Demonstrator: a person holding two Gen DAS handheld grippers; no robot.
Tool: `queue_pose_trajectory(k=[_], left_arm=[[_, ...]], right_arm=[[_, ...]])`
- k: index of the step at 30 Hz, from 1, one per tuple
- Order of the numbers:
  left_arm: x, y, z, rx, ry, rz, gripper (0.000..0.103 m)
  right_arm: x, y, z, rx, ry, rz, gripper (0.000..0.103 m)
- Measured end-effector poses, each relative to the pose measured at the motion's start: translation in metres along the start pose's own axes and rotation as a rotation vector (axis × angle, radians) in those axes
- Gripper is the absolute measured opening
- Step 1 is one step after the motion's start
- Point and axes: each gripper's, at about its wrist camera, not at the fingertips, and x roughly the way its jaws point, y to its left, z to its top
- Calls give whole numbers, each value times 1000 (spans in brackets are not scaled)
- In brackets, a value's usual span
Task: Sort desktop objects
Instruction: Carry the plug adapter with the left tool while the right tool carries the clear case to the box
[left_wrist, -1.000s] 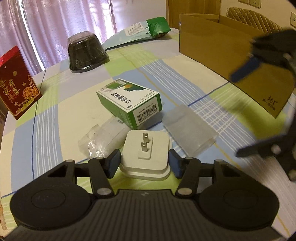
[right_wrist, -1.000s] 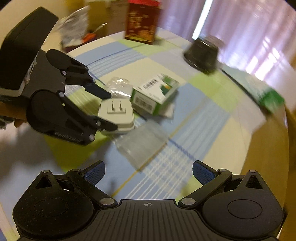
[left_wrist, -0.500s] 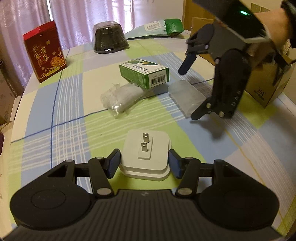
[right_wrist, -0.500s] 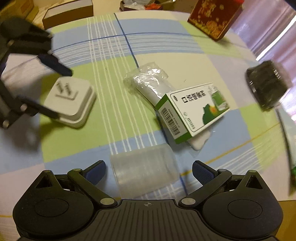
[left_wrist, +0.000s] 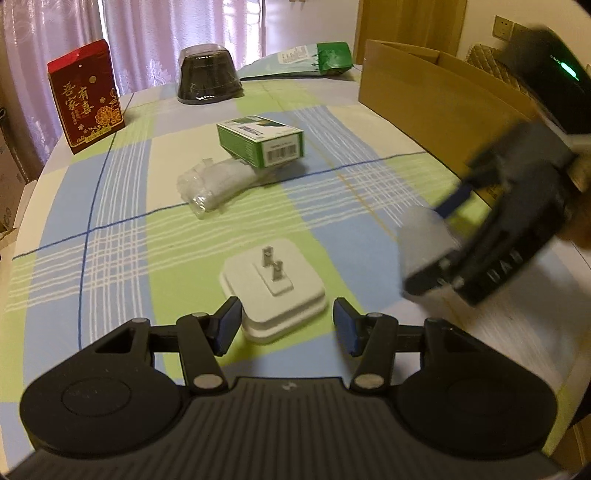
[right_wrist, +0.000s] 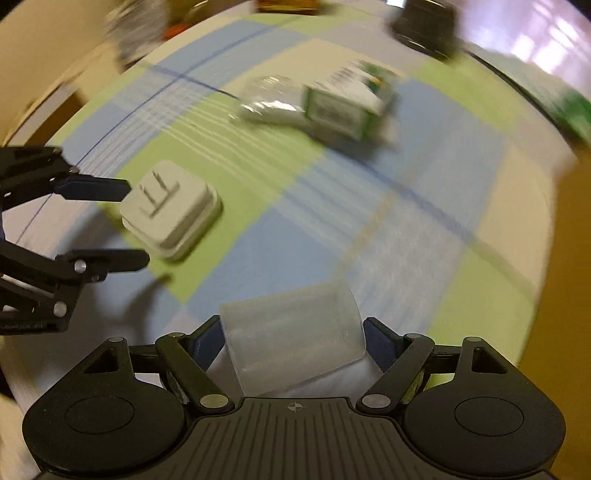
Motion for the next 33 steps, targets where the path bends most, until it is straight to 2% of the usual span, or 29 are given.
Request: queue_pose_trajectory(k=[4, 7, 11, 16, 20, 25, 26, 29, 33], left_arm=[[-2, -9, -7, -4, 20, 15, 50], [-1, -10, -6, -37, 25, 48, 64], [7, -8, 5, -110, 22, 85, 77], [25, -7, 18, -188, 31, 138, 78], [34, -4, 20, -196, 56, 156, 68], [24, 7, 11, -114, 69, 69, 61], [22, 9, 9, -99, 78, 55, 62], [16, 13, 5, -93, 72, 84, 69], [15, 11, 6, -115, 59, 97, 70]], right_arm=[[-16, 7, -36, 88, -75, -22, 80], [-19, 10, -46, 105, -127, -29, 80], [-26, 11, -41, 119, -178, -24, 80], [-26, 9, -39, 103, -211, -27, 81], [-25, 7, -39, 91, -235, -17, 80], [-22, 4, -38, 94, -249, -4, 80], [-22, 4, -38, 99, -254, -2, 80], [-20, 4, -39, 104, -254, -4, 80], [-17, 6, -39, 120, -262, -2, 81]])
